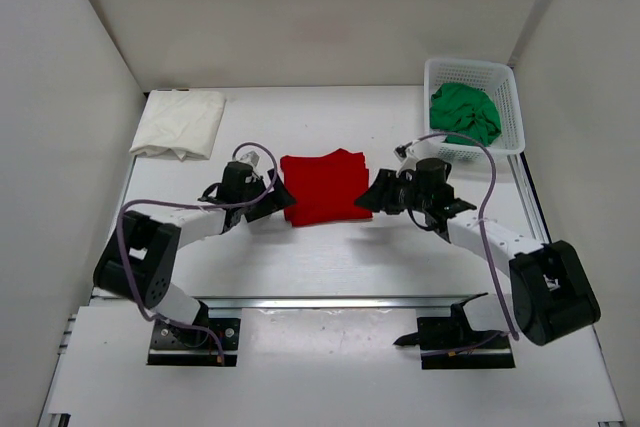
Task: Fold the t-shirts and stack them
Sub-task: Put the neatly folded tshirt into the corner of the board with the left arm
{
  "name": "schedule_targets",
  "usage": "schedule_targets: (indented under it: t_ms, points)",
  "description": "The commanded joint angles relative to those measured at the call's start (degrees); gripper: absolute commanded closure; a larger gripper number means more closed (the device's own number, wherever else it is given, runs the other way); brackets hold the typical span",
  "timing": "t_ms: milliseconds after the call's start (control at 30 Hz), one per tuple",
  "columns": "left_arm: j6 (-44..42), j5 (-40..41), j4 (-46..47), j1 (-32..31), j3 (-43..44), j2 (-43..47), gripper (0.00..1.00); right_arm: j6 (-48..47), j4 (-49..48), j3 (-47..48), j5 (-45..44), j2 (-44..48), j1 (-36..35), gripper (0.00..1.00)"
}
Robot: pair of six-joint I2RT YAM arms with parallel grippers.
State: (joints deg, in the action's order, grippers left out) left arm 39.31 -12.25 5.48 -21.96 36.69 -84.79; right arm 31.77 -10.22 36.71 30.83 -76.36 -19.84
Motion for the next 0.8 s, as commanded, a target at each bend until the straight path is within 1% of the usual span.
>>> schedule_targets:
  t_ms: [0,100,233,267,333,367,400,433,467,500,533,567,600,633,667,700,733,767]
  points:
    - [-2.57,2.41,-1.70,1.04,1.63,-4.66,0.01,0.74,-2.26,-5.58,-1.38,3.48,-1.61,0.50]
    - [-1.43,0.92,0.50,0.86,3.64,-10.28,0.01,1.71,-3.40,-9.45,-1.12,6.47,-1.08,0.50]
    - [-0.20,0.74,2.51,-1.94,9.97,-18.90,0.03,2.33,-4.46,-12.62,-1.30,9.64,-0.29,0.51]
    - [0.41,0.56,4.00,-2.56,10.42,-19.70,0.05,2.51,-4.55,-12.45,-1.04,9.82,-0.20,0.51]
    - [1.99,-0.75,6.47,-3.09,13.66,-24.52,0.10,2.42,-3.85,-13.07,-0.42,11.14,0.32,0.52]
    - [3.13,-2.58,7.87,-2.83,15.07,-26.37,0.18,2.07,-2.71,-13.07,-0.25,12.01,0.32,0.53]
    - [4.62,-3.30,8.84,-3.09,16.47,-27.61,0.29,2.07,-2.70,-13.07,0.10,12.28,0.24,0.53]
    - [5.07,-5.13,9.90,-3.01,18.31,-28.84,0.36,1.89,-2.61,-13.68,1.07,12.55,0.93,0.53]
    - [5.86,-5.93,11.04,-3.35,20.42,-30.33,0.54,2.50,-3.22,-14.38,2.90,13.59,1.81,0.54]
    - [5.95,-6.46,11.31,-3.53,22.70,-30.86,0.69,3.47,-4.45,-15.34,5.01,14.04,3.12,0.54]
    - [6.21,-6.12,9.92,-3.53,24.29,-30.96,0.79,4.43,-4.98,-15.79,5.90,14.39,4.53,0.56]
    - [5.87,-5.77,9.82,-3.79,26.92,-31.57,0.83,4.88,-4.99,-16.40,6.61,14.83,4.72,0.56]
    - [5.78,-5.42,8.95,-3.80,29.47,-31.66,0.93,5.23,-4.55,-16.58,6.87,15.44,5.33,0.56]
    - [5.60,-5.42,8.07,-3.71,30.89,-31.66,0.98,4.62,-4.03,-16.49,6.44,15.54,5.42,0.56]
    - [5.60,-5.59,7.71,-3.19,33.08,-31.57,1.00,4.62,-3.24,-16.49,6.52,15.88,5.51,0.56]
    - [5.52,-6.11,7.19,-2.05,34.32,-31.75,1.00,4.18,-2.79,-16.06,6.00,16.15,5.68,0.55]
    - [5.51,-6.29,6.14,-1.95,36.85,-31.57,1.00,4.00,-2.79,-16.40,6.35,16.15,5.68,0.56]
    - [5.08,-7.16,5.26,-0.56,39.57,-31.40,1.00,4.26,-2.79,-16.23,6.00,15.98,5.68,0.56]
